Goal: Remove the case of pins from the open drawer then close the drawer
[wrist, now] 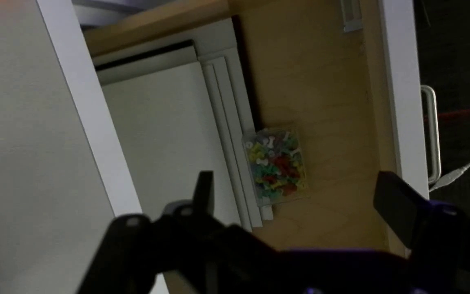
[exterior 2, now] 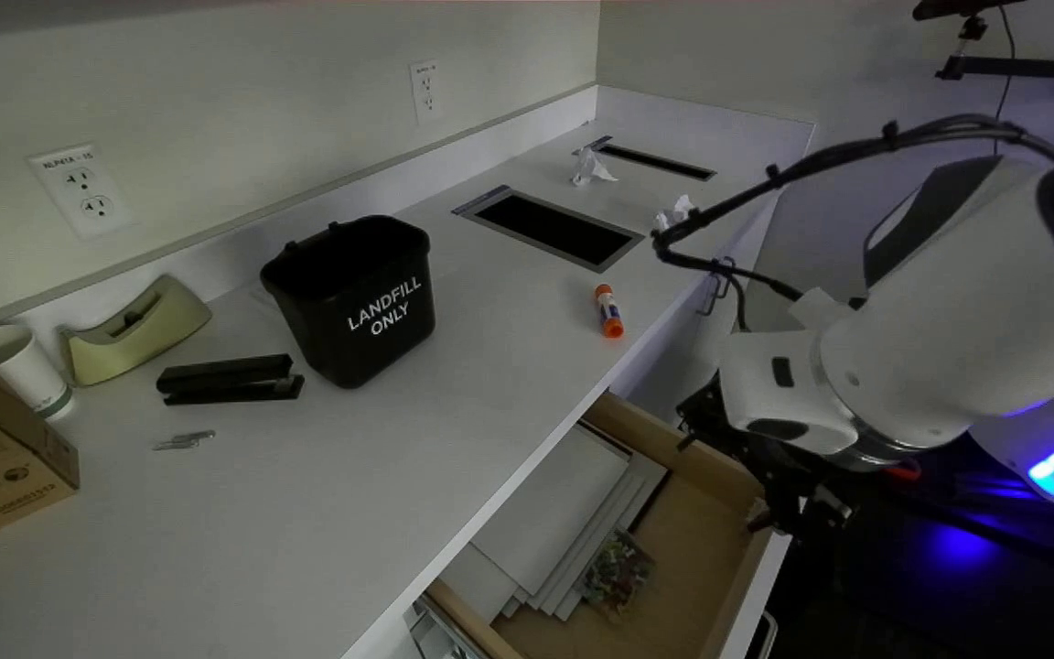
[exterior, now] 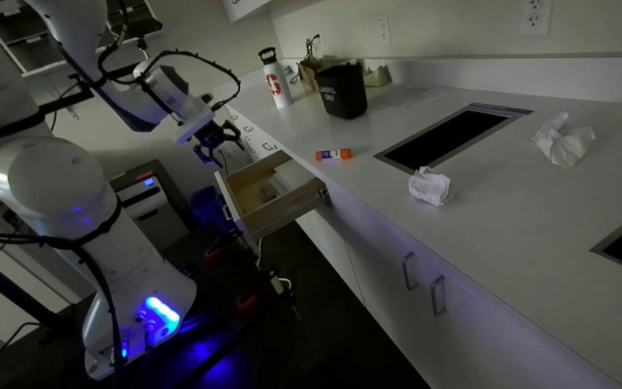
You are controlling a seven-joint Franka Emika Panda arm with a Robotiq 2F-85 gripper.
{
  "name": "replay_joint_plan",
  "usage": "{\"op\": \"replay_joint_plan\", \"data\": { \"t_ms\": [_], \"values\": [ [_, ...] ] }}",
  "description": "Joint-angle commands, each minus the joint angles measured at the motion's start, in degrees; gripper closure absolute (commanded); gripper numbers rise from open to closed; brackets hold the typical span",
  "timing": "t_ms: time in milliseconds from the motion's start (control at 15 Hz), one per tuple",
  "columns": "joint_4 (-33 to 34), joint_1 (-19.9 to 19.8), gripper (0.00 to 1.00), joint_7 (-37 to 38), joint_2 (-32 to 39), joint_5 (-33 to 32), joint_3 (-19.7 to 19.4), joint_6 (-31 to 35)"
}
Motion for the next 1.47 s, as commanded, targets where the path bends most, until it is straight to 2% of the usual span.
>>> {"op": "replay_joint_plan", "data": {
  "t_ms": [0,133,200,333,667,1133,1400],
  "values": [
    [4.96,0.08,0.00,0.25,8.89,-12.75,-2.09,5.14],
    [7.64,0.54,0.00,0.41,13.25,-16.14,-3.11,6.52],
    [4.12,0.01,0.00,0.08,8.64,-13.19,-2.10,5.18],
    [5.09,-0.05,0.00,0.08,10.77,-13.58,-2.40,5.34],
    [5.03,0.04,0.00,0.08,10.41,-13.57,-2.26,5.34],
    [9.48,0.03,0.00,0.77,16.74,-16.89,-5.11,7.12],
    [11.89,-0.64,0.00,-0.95,21.48,-16.58,-5.86,11.34]
  ]
}}
